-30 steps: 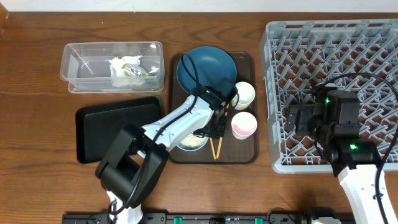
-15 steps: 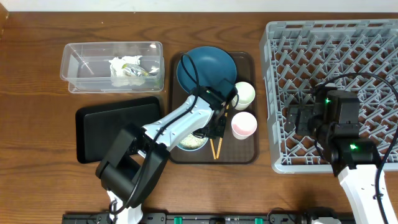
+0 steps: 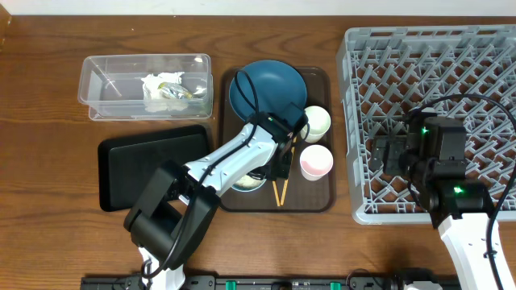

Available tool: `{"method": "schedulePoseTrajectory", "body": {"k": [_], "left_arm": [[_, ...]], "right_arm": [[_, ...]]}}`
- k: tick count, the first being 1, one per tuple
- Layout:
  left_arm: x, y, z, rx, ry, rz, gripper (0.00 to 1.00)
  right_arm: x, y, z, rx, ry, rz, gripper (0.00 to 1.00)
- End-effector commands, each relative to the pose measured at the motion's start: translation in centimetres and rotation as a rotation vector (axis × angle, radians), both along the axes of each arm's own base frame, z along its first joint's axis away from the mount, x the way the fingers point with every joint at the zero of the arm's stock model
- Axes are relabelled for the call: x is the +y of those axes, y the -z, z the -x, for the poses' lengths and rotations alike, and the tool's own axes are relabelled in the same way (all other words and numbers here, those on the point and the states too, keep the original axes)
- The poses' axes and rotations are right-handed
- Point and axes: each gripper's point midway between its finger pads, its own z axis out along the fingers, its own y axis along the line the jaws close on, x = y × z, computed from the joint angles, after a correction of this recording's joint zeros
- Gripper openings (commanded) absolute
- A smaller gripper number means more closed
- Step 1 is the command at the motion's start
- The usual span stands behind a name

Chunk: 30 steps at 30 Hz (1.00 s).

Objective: Sort waste into correct bins and load items into the dishwasher rack
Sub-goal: 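Tip the bowl over the black tray to pour out the rice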

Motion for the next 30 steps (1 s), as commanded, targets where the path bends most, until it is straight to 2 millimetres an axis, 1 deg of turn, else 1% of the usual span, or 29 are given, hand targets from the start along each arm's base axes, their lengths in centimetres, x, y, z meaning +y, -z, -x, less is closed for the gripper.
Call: {"method": "schedulePoseTrajectory", "body": {"k": [1,5,9,11,16,19,23,26,30], "left_arm": [[0.9,-0.1,0.3,0.006,-0.001,-0.035,0.06],[1.2,-1.8,0.0,-0.033,0.005,-0.028,0.06],[1.2,-4.2,-0.4,-0.086,0.03,0.014,0.06],[1.5,-5.4,-0.7,-0.113,0.022,0.033,0.06],[3.7,-8.8,-2.4,-0.188,-0.065,0.097,0.06],[5.7,-10.4,-3.4,-0.196,-0.153,0.166,0.06],[7.8,-11.1,-4.4,-0.16,-0.217,0.277,0.06],[9.4,-11.1,-4.9,-0.126,-0.251,0.364,0.06],[12.0,-10.7,-5.3,-0.095,-0.314,0.488,0.06]], "right_arm": [[0.2,-0.8,-0.3,-0.019,-0.015,0.003,0.99],[0.2,-0.8,-0.3,-0.019,-0.015,0.003,0.99],[0.2,-0.8,-0.3,-0.019,-0.014,0.003,0.99],[0.2,-0.8,-0.3,-0.019,-0.014,0.003,0.99],[0.2,-0.8,-0.3,-0.017,-0.015,0.003,0.99],[0.2,-0.8,-0.3,-0.016,-0.015,0.003,0.99],[0.2,-0.8,-0.3,-0.016,-0.015,0.003,0.99],[0.2,-0.8,-0.2,-0.015,-0.015,0.003,0.99],[0.2,-0.7,-0.1,-0.007,-0.014,0.003,0.99]]}}
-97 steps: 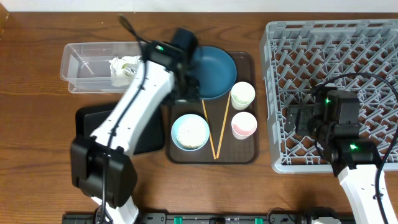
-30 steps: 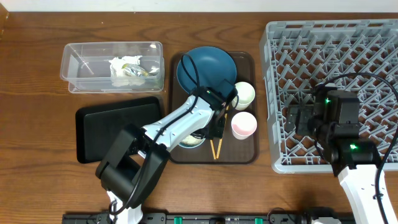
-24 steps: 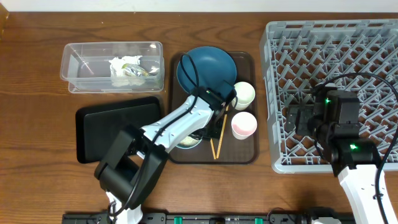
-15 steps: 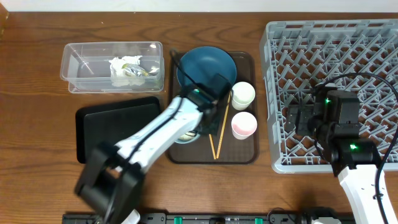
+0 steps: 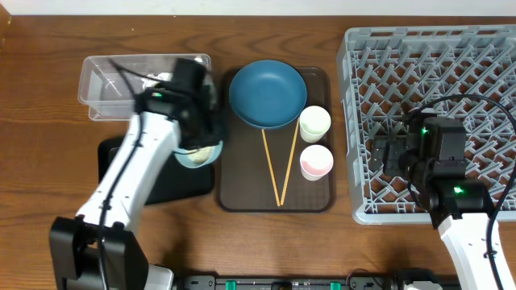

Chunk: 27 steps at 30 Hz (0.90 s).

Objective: Sort waste into correct bins and load items into the dishwasher rack
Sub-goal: 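Tip the bowl over the black tray to pour out the rice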

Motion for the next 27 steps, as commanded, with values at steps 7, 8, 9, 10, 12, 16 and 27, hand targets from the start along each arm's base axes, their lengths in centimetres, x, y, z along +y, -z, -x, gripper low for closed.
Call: {"method": "schedulePoseTrajectory", "body": {"k": [7,8,9,10,12,16,27], "left_arm": [[4.1,0.3,0.4,-0.032,-0.06,0.444,0.06],[4.6,0.1,0.5,-0.047,-0.068,0.494,0.06],[5.1,-0.2,0.5,-0.071,-0.073,0.551,0.06],[5.5,-0.5,0.6,-0.095,-0.08,0.607,0.06],[6.3,-1.2,0.6,-0.137,-0.098,0.702,0.06],[8.0,-2.1,0.4,-0.205,-0.148,0.867,0.06],[10.8,-2.4,-0.6,-0.172,-0.348,1.182,0.06]], "right_arm": [[0.2,-0.8,-0.3,-0.016,-0.015,0.003,0.99],[0.2,-0.8,-0.2,-0.015,-0.015,0.003,0.99],[0.2,-0.7,-0.2,-0.011,-0.015,0.003,0.99],[0.2,-0.7,-0.1,-0.008,-0.014,0.003,0.99],[0.2,-0.6,-0.1,-0.007,-0.014,0.003,0.99],[0.2,-0.6,-0.1,-0.007,-0.014,0.003,0.99],[0.2,-0.6,0.0,-0.004,-0.014,0.003,0.99]]}}
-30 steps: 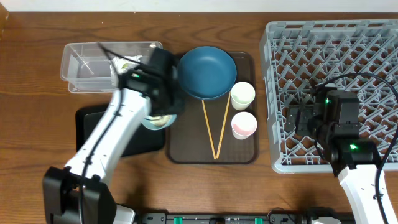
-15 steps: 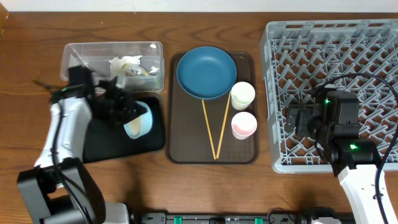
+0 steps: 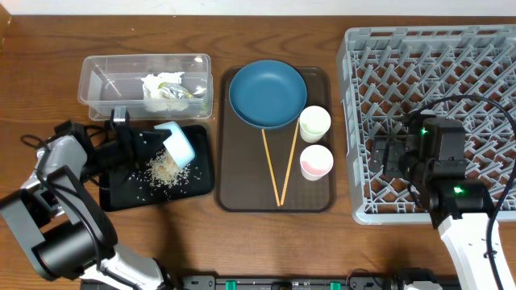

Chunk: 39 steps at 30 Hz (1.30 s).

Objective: Sort waste into correct bins and load items into the dishwasher rack
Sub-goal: 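Tip the bowl over the black tray to pour out the rice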

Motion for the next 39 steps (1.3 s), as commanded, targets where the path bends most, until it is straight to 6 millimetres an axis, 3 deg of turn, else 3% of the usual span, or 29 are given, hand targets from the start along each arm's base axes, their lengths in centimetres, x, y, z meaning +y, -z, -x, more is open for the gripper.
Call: {"method": "schedulePoseTrajectory", "body": {"k": [1,15,20,23,27,31,39], "left_arm": [[0.4,-1.5,-0.3,-0.022,-0.045,0.142,0.06],[0.6,-1.5,-0.3,0.24,-0.083,0.293,0.06],[1.0,1.5,-0.2,0.278,-0.081,0.119,0.06],[0.8,-1.4,-0.8,0.064,-0.063,0.192,0.06],[1.3,0.8,-0.5,0.164,-0.074,0.103,0.06],[1.3,-1.3,-1.0,0.015,-0.067,0.157,0.06],[1.6,-0.8,-1.0,-0.012,-0.066,0.103,0.06]], "right_arm": [[0.2,-0.8,-0.3,-0.02,-0.014,0.003,0.99],[0.2,-0.8,-0.3,-0.02,-0.014,0.003,0.99],[0.2,-0.8,-0.3,-0.02,-0.015,0.003,0.99],[0.2,-0.8,-0.3,-0.019,-0.014,0.003,0.99],[0.2,-0.8,-0.3,-0.02,-0.014,0.003,0.99],[0.2,-0.8,-0.3,-0.019,-0.014,0.003,0.99],[0.2,-0.8,-0.3,-0.019,-0.014,0.003,0.99]]}}
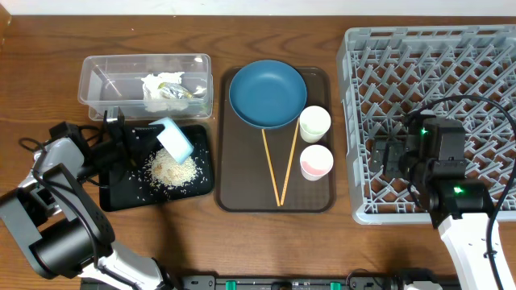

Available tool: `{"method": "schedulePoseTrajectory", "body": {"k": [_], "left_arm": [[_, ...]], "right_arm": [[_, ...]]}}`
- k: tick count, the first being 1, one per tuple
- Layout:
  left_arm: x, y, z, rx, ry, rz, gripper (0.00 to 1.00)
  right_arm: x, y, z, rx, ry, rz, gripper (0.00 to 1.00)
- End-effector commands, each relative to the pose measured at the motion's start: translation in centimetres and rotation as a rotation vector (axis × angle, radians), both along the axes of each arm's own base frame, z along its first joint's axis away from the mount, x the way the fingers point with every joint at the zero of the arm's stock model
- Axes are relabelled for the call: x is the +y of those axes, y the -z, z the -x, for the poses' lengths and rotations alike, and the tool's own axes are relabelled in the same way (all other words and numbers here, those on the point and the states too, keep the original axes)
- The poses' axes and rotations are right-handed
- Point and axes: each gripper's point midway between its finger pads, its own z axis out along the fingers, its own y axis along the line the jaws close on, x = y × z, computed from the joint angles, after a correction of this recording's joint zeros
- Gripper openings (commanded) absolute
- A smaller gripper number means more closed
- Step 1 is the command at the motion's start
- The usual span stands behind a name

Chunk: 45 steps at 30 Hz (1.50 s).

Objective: Sort waste into correct bins and load items into the dishwasher rack
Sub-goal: 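Tip the bowl over the black tray to pour out the rice, then set the emptied bowl back on the brown tray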

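Note:
My left gripper (151,135) is shut on a light blue bowl (175,138), held tipped on its side over the black tray (121,189). A heap of rice (174,170) lies on that tray under the bowl. The brown tray (310,197) holds a dark blue plate (267,93), a pale green cup (315,122), a pink cup (316,161) and two chopsticks (279,167). My right gripper (380,153) hovers over the grey dishwasher rack (427,56); its jaws are too dark to read.
A clear plastic bin (101,84) at the back left holds crumpled paper waste (165,89). The rack fills the right side of the table. Cables trail from the left arm near the table's left edge.
The bowl stays tipped over the black tray, shifted slightly up and left. The heap of rice under it has grown larger and spread right. The right arm has not moved.
My left gripper was at the bowl at the front of the brown tray. Then it carried the bowl over the black tray's edge. Then the bowl was tipped with some rice on the tray, and now a bigger heap lies there.

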Motion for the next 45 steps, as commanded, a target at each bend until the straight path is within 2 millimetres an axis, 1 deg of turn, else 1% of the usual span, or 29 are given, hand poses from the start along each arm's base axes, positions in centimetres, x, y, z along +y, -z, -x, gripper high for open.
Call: {"method": "schedulePoseTrajectory", "body": {"k": [1,3,4,6,8,9,10,12,13,15,16,18,20,22,23,24,27,30,32,34,36,40,42,45], "left_arm": [[0.5,0.3,0.0,-0.021,-0.009,-0.026,0.06],[0.5,-0.7,-0.1,-0.047,-0.017,0.024,0.06],[0.4,-0.8,-0.1,-0.06,-0.014,0.015,0.06],[0.5,-0.2,-0.2,-0.055,-0.01,-0.021,0.06],[0.8,0.9,-0.2,0.02,-0.014,-0.049,0.06],[0.7,0.2,-0.3,-0.006,-0.017,-0.019,0.06],[0.5,-0.9,-0.3,-0.091,-0.013,-0.003,0.06],[0.4,-1.1,-0.2,-0.149,-0.003,-0.044,0.06],[0.4,-0.7,-0.2,-0.145,0.001,-0.068,0.06],[0.6,0.6,-0.1,-0.062,0.002,-0.102,0.06],[0.7,0.5,-0.1,-0.05,-0.003,-0.088,0.06],[0.4,-1.1,-0.3,-0.147,-0.005,-0.039,0.06],[0.5,-0.9,-0.4,-0.158,-0.003,-0.058,0.06],[0.6,-0.2,-0.4,-0.107,-0.003,-0.074,0.06],[0.6,-0.4,-0.3,-0.089,-0.005,-0.055,0.06],[0.4,-1.0,-0.3,-0.107,-0.005,-0.024,0.06],[-0.4,-1.8,-0.3,-0.134,0.016,-0.033,0.06],[-1.7,-2.3,0.0,-0.149,0.058,-0.11,0.06],[-3.0,-2.4,0.4,-0.146,0.1,-0.205,0.06],[-4.2,-1.9,0.7,-0.118,0.146,-0.33,0.06],[-5.7,-1.3,1.2,-0.106,0.198,-0.46,0.06],[-9.4,-1.0,2.3,-0.156,0.322,-0.67,0.06],[-11.0,0.0,2.5,-0.169,0.38,-0.781,0.08],[-13.0,2.0,2.9,-0.146,0.452,-0.94,0.09]], "right_arm": [[0.2,-0.9,-0.4,-0.022,-0.014,0.003,0.99],[0.2,-0.9,-0.4,-0.021,-0.014,0.003,0.99],[0.2,-0.9,-0.4,-0.021,-0.014,0.003,0.99],[0.2,-0.8,-0.4,-0.02,-0.014,0.003,0.99],[0.2,-0.8,-0.4,-0.021,-0.014,0.003,0.99],[0.2,-0.9,-0.4,-0.021,-0.014,0.003,0.99],[0.2,-0.9,-0.4,-0.021,-0.014,0.003,0.99],[0.2,-0.8,-0.4,-0.02,-0.014,0.003,0.99],[0.2,-0.8,-0.4,-0.021,-0.014,0.003,0.99],[0.2,-0.9,-0.4,-0.021,-0.014,0.003,0.99],[0.2,-0.9,-0.4,-0.021,-0.014,0.003,0.99],[0.2,-0.8,-0.4,-0.021,-0.014,0.003,0.99],[0.2,-0.9,-0.4,-0.021,-0.014,0.003,0.99],[0.2,-0.8,-0.4,-0.021,-0.014,0.003,0.99],[0.2,-0.9,-0.4,-0.021,-0.014,0.003,0.99],[0.2,-0.8,-0.4,-0.021,-0.015,0.003,0.99],[0.2,-0.8,-0.4,-0.021,-0.015,0.003,0.99],[0.2,-0.8,-0.4,-0.021,-0.015,0.003,0.99],[0.2,-0.8,-0.4,-0.021,-0.014,0.003,0.99],[0.2,-0.9,-0.4,-0.021,-0.014,0.003,0.99],[0.2,-0.8,-0.4,-0.021,-0.014,0.003,0.99],[0.2,-0.9,-0.4,-0.022,-0.014,0.003,0.99],[0.2,-0.8,-0.4,-0.021,-0.014,0.003,0.99],[0.2,-0.9,-0.4,-0.021,-0.014,0.003,0.99]]}}
